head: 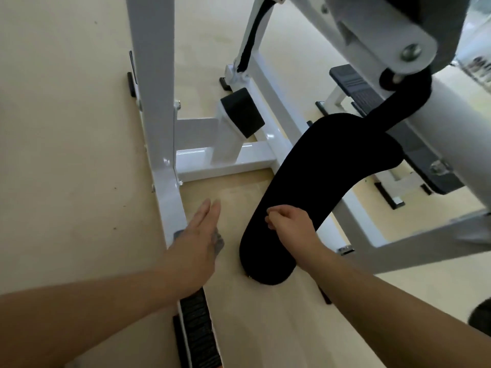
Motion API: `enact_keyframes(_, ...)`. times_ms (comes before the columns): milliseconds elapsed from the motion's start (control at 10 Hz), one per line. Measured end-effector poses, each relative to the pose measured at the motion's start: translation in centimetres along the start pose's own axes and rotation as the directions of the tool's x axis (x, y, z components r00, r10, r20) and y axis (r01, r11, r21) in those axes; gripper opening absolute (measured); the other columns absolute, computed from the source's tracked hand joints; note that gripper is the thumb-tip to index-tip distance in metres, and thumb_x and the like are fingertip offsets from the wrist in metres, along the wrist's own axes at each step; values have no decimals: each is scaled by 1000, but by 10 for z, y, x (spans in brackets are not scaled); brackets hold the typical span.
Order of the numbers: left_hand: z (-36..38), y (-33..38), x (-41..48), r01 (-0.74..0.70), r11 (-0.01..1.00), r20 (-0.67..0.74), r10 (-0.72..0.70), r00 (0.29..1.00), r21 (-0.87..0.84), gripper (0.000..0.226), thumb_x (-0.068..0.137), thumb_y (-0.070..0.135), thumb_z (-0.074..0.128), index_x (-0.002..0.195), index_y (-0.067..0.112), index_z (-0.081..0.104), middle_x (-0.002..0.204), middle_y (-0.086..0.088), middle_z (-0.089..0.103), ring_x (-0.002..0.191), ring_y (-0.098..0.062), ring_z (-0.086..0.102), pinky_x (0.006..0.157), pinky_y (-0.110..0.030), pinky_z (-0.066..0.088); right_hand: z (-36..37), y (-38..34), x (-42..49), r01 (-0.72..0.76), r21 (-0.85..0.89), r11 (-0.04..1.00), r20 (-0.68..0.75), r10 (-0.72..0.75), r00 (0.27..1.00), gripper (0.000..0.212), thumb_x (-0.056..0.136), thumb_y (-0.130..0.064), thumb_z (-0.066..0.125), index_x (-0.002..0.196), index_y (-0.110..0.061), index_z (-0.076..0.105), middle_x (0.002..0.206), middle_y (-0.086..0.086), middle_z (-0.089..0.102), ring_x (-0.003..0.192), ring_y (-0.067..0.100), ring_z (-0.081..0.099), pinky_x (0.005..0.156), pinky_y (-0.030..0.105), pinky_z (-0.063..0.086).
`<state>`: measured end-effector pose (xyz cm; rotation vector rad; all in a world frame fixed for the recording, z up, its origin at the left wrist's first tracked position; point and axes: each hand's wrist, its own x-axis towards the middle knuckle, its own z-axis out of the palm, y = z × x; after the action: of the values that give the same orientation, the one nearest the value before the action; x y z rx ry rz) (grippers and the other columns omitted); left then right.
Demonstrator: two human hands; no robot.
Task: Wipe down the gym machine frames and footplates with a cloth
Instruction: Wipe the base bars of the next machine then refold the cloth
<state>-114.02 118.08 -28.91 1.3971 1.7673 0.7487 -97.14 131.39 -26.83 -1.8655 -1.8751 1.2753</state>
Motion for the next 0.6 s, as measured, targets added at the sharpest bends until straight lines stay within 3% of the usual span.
enact_keyframes(100,-2,15,36,39,999,70,-41,997,28,68,106,14,46,162,10,8,116,-4,55,106,-10,56,93,-18,43,-23,11,5,-1,-16,1000,-109,-1,994,28,97,-22,55,71,-10,50,62,12,45,51,22,45,50,25,37)
enact_keyframes(200,-13,51,71,10,919,85,-47,995,395,48,109,31,38,153,13,33,123,-12,65,109,-30,62,91,-39,48,-41,30,8,-35,107,994,-276,63,959,19,98,-19,55,84,-12,46,66,5,47,49,9,45,53,27,38)
enact_keyframes(300,-18,98,97,-98,850,105,51,993,517,36,109,35,36,127,7,51,110,-8,62,100,-27,60,80,-36,43,-48,37,16,-125,425,897,-311,274,910,31,100,-29,61,122,-16,44,96,6,61,72,14,60,58,27,45)
enact_keyframes(400,-14,131,123,-161,778,182,60,981,607,41,110,35,32,125,6,55,110,-10,61,104,-30,61,79,-34,39,-49,36,28,-106,567,817,-284,314,906,49,102,-36,62,145,-23,42,100,3,67,72,14,66,54,27,49)
enact_keyframes(500,16,134,146,-227,700,307,12,952,677,33,107,29,39,128,10,56,107,-8,53,91,-28,53,80,-38,46,-54,33,38,-67,584,809,-300,292,908,35,103,-33,61,132,-14,59,95,4,70,72,17,66,58,30,49)
enact_keyframes(600,58,103,138,-93,830,170,-3,985,550,29,105,35,40,122,14,50,106,-6,60,82,-27,55,76,-41,53,-63,24,55,-58,574,816,-315,286,905,29,96,-42,69,91,-14,76,92,14,74,80,27,68,72,42,57)
